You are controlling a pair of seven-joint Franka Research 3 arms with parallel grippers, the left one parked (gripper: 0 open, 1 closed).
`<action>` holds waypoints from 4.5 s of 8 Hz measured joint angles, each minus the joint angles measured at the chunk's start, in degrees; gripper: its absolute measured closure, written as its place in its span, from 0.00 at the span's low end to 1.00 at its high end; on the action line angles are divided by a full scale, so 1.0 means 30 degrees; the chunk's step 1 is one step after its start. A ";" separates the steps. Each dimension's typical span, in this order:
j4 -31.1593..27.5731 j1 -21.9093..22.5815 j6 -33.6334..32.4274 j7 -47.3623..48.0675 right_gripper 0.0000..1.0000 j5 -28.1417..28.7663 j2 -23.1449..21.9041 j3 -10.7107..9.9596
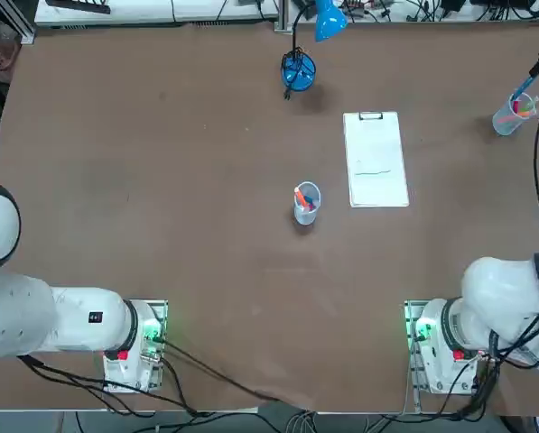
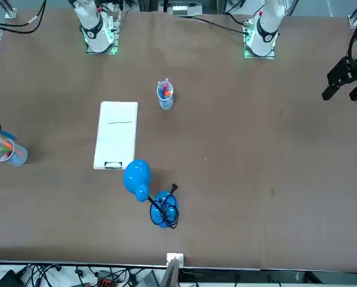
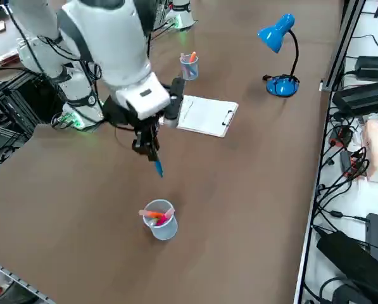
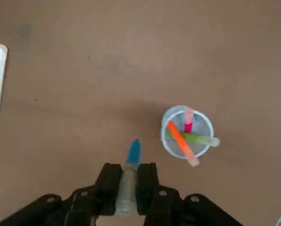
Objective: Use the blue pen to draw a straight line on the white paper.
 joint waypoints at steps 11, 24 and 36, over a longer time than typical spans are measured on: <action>0.1148 -0.1724 0.1695 -0.1184 0.79 0.0030 0.2485 0.0060; 0.5001 0.0273 -0.2020 0.0543 0.00 0.0067 0.3057 0.0661; 0.2976 0.9718 -0.7179 0.9478 0.00 0.1437 -0.4814 -0.3092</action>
